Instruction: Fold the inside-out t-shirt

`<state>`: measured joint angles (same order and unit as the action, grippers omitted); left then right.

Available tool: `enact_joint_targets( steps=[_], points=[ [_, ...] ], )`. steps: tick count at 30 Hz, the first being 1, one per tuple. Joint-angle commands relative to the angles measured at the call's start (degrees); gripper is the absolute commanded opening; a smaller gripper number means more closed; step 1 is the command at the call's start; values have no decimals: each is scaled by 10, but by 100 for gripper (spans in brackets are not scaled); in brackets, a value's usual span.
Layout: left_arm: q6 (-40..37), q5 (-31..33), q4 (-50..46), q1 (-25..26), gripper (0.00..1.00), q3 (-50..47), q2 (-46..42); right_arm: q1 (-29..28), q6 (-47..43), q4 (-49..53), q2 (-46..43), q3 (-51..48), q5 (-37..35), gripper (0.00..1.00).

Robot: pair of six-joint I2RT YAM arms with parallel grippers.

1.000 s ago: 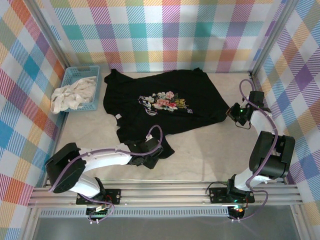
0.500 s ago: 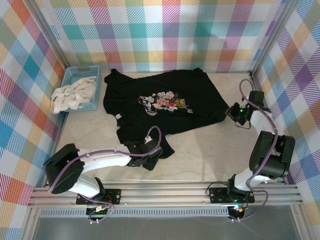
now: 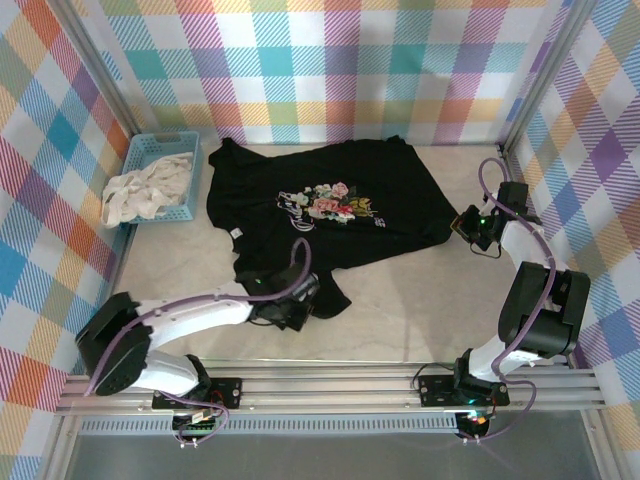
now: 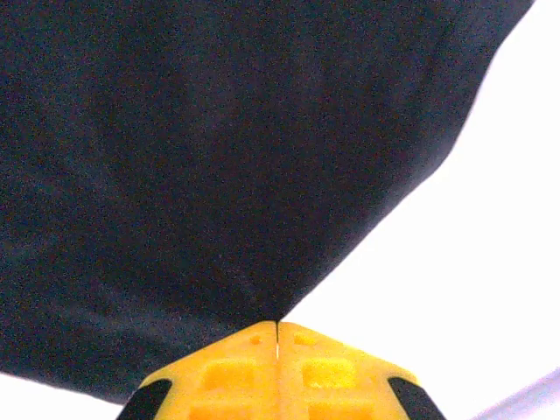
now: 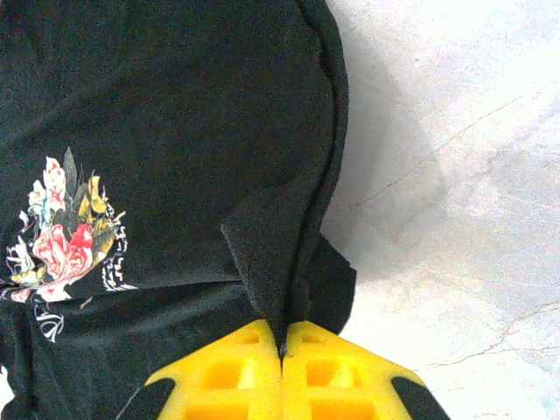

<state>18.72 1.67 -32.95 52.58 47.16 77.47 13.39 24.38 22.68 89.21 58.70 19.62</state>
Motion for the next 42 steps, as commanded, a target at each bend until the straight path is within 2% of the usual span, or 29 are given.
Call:
enact_joint_targets(
  steps=[1,3,8,13,19,22,25,27,32,35,39,42],
  points=[
    [6,-120,0,-63,0,21,-41,-5,-15,-8,1,-2,15,4],
    [7,-149,2,-102,0,27,-44,-5,-16,-7,1,-1,15,4],
    [-14,-95,-21,-115,0,52,-9,-5,-17,-7,3,-1,15,4],
    [11,-98,63,-184,0,55,29,-4,-15,-8,9,0,19,4],
    [0,-67,115,-244,15,119,165,-4,-13,-14,15,0,28,4],
    [5,-54,131,-259,31,148,206,-5,-12,-16,18,-2,34,4],
    [7,-23,123,-259,42,152,198,-5,-12,-14,18,-2,35,4],
    [13,4,120,-251,48,123,152,-6,-13,-15,16,-2,33,4],
    [32,59,77,-182,58,37,15,-8,-13,-15,22,1,33,4],
    [70,23,61,-160,59,-3,-6,-8,-13,-15,25,3,33,4],
    [104,-35,105,-155,59,-34,9,-10,-13,-16,26,4,34,4],
    [105,-39,114,-155,59,-34,29,-11,-15,-13,24,2,32,4]
  ],
)
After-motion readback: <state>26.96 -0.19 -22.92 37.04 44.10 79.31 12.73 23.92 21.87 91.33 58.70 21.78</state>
